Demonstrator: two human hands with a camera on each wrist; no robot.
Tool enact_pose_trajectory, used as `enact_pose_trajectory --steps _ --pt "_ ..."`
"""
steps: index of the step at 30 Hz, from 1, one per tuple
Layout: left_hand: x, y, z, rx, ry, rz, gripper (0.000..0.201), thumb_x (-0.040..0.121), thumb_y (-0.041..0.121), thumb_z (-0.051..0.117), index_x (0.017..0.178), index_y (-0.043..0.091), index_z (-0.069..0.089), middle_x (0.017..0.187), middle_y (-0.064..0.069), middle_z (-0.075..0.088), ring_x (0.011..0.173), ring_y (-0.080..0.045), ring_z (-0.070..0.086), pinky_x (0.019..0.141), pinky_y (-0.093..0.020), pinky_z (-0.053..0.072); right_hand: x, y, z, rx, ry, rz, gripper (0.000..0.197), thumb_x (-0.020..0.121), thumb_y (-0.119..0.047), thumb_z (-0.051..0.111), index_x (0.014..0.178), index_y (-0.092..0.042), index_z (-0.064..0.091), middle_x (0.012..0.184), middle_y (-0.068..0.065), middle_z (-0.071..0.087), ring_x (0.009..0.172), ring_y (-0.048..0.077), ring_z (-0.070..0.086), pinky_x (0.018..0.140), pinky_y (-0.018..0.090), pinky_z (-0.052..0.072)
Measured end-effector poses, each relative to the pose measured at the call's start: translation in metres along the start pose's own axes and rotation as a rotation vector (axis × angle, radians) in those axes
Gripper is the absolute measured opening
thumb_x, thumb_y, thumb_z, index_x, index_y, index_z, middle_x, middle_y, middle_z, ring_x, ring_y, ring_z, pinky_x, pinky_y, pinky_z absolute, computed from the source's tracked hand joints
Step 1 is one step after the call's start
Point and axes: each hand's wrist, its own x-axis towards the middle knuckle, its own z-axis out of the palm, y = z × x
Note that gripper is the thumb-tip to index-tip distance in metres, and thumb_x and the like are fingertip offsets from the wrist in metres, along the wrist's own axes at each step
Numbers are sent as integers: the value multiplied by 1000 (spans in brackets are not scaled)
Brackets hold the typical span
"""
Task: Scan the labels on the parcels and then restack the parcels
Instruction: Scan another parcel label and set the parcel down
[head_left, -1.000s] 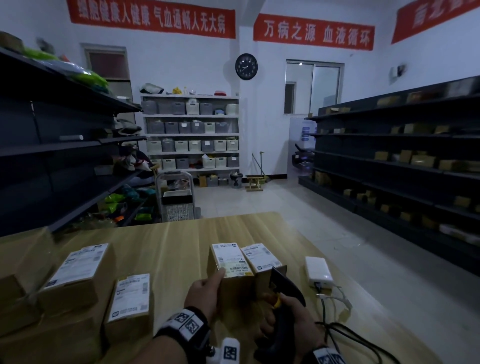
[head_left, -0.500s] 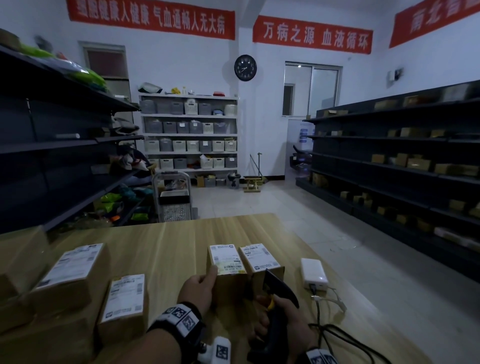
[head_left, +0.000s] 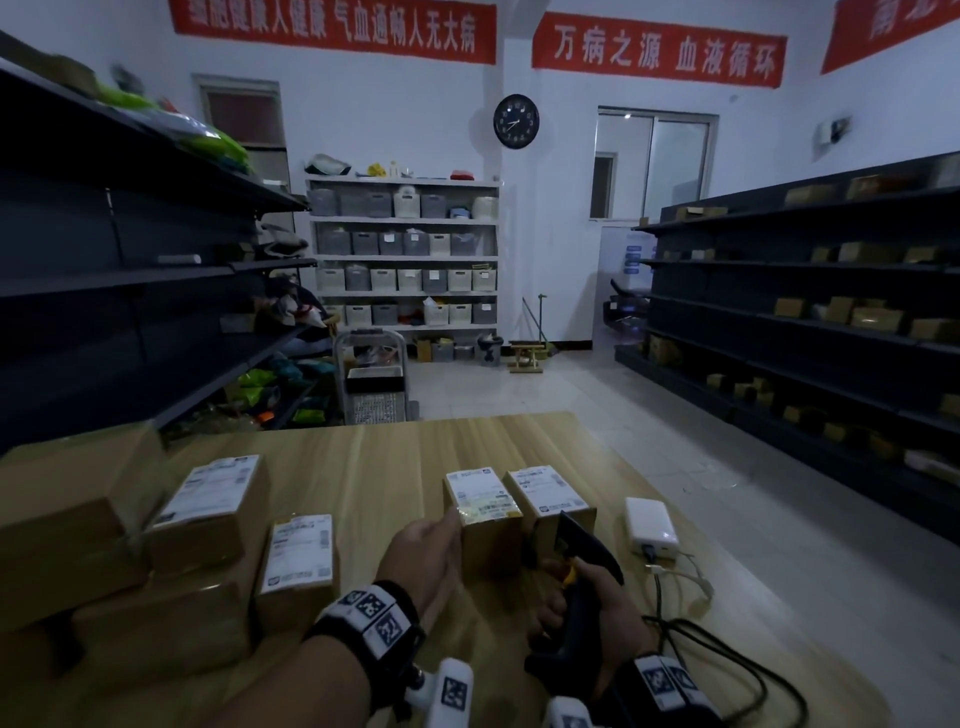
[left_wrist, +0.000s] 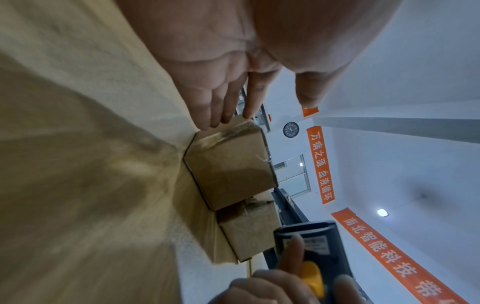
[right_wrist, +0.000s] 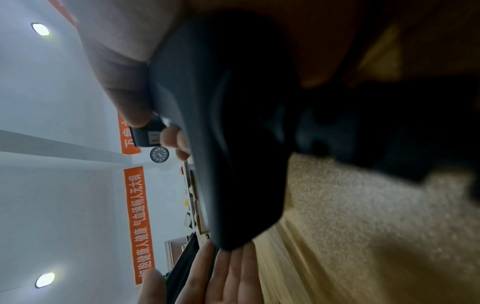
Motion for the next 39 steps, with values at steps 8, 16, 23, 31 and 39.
enact_pose_trajectory --steps 8,16,23,31,39 --pt "-33 19 -51 322 307 113 52 102 42 73 147 18 62 148 -5 65 138 -27 61 115 -42 49 5 5 -9 -26 32 -46 35 94 -39 65 102 -4 68 64 6 40 56 24 42 63 37 41" --pt "-44 21 -85 1060 177 -123 71 97 65 64 145 13 61 152 -12 62 144 -34 55 118 -45 47 6 10 -9 5 71 -116 34 100 -38 58 96 -5 63 57 5 40 45 21 43 61 34 36" --pt "-58 14 -70 1207 89 -27 54 103 58 54 146 27 63 155 -1 60 145 -28 53 120 -49 40 7 14 -13 18 95 -161 32 101 -37 57 91 -7 59 57 4 40 46 20 41 61 33 36" --pt "-48 -2 -80 646 346 -149 84 86 64 80 151 18 54 150 -12 60 137 -35 59 114 -48 51 7 15 -15 -11 104 -184 32 100 -38 58 95 -6 60 58 4 40 46 20 43 61 35 38" --pt "-6 -79 -95 368 290 -278 106 38 83 73 119 14 81 110 -5 83 97 -27 79 94 -43 65 6 20 -11 -83 99 -125 36 92 -41 66 103 -6 64 61 5 44 51 22 46 62 35 43"
